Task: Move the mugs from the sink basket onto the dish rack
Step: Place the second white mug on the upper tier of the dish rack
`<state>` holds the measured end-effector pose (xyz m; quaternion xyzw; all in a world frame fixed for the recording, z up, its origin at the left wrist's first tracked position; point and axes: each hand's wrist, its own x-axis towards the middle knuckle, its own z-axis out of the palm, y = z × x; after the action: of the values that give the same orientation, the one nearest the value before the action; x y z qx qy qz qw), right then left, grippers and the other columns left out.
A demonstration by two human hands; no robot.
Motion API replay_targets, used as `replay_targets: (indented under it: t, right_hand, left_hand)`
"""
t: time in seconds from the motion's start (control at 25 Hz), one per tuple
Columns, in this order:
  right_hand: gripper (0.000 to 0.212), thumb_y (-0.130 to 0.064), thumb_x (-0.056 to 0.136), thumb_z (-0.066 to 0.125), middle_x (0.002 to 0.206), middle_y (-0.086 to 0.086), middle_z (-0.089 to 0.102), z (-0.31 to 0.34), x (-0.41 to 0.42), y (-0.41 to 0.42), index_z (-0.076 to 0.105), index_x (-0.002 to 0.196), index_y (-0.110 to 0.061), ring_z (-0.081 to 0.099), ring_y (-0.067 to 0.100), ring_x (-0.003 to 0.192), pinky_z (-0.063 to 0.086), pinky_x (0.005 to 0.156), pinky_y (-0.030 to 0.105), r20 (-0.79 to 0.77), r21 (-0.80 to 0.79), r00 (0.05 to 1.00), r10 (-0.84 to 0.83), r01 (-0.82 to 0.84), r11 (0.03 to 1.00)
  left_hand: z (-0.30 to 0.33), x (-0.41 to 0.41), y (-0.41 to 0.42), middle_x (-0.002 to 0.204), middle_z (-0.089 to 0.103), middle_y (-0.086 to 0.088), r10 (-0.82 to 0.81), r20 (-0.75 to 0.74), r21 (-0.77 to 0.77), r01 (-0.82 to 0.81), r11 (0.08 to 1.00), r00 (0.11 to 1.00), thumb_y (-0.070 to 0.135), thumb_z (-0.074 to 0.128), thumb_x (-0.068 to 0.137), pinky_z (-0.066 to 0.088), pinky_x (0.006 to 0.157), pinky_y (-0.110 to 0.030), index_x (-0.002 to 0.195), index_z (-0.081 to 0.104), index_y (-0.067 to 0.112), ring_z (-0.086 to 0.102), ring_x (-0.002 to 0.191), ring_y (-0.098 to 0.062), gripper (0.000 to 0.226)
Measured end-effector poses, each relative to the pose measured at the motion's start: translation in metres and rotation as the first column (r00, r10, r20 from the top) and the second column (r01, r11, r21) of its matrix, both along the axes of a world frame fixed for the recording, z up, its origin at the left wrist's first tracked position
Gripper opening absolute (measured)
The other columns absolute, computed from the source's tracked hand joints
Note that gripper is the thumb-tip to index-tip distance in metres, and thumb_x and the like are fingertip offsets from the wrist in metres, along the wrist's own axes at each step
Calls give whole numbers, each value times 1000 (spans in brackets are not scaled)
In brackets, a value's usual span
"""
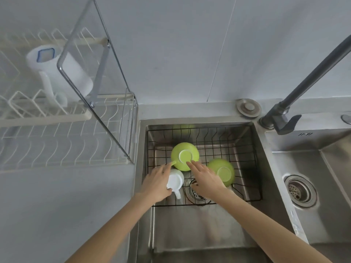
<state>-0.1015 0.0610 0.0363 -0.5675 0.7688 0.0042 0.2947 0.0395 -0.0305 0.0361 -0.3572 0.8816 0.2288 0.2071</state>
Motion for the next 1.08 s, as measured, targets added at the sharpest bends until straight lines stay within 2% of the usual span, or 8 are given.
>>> replay_targets:
  t: [0.08,0.32,0.48,0.64,0.76,0.88,1.08]
  right_hand:
    - [71,-16,90,51,158,4,14,-14,2,-3,9,147,-18,18,22,144,27,113,34,33,47,999,-24,22,999]
    - [69,-14,89,50,156,0,19,-47,6,-8,12,147,-19,29,22,139,36,106,34,104,96,993,-52,42,994]
    - [68,-6,87,50,151,5,28,-62,13,-15,16,145,-17,45,28,126,45,90,37,107,110,994,-29,17,994]
    - [66,-9,87,52,142,6,38,-72,18,-25,18,144,-16,53,29,117,48,81,36,95,66,995,-37,31,997]
    - [66,-11,88,52,142,5,38,-73,20,-23,18,144,-20,56,30,113,46,72,35,98,45,995,-27,22,999]
    - [66,-16,88,54,146,3,35,-67,16,-19,20,144,-23,53,30,117,49,78,37,125,38,992,-27,23,999]
    - [68,-22,86,59,149,-1,32,-38,6,-3,23,144,-19,40,24,131,46,92,38,155,-44,988,10,-4,999]
  left_hand:
    - [-14,-2,1,147,31,-7,13,39,19,-14,1000,999,23,57,83,40,99,-41,144,13,14,36,130,-29,75]
    - [-43,-5,9,143,32,-7,96,56,63,-100,993,994,19,55,84,44,90,-41,142,14,16,39,125,-29,70]
    - [-53,-10,7,139,34,-8,134,47,37,-136,990,990,14,54,84,48,82,-39,139,19,16,42,123,-27,65]
    - [-59,-15,7,137,35,-9,121,67,-11,-121,993,990,16,56,84,50,84,-38,140,17,15,42,125,-26,68]
    - [-59,-13,8,136,37,-7,133,34,-18,-133,991,991,17,55,84,50,84,-38,140,17,18,43,124,-26,68]
    - [-54,-10,7,135,40,-7,125,-29,7,-125,992,992,15,54,84,49,85,-38,140,19,20,45,123,-26,66]
    - [-30,-6,8,137,41,-6,15,-125,44,-10,999,992,18,54,84,46,91,-38,142,19,20,42,125,-25,68]
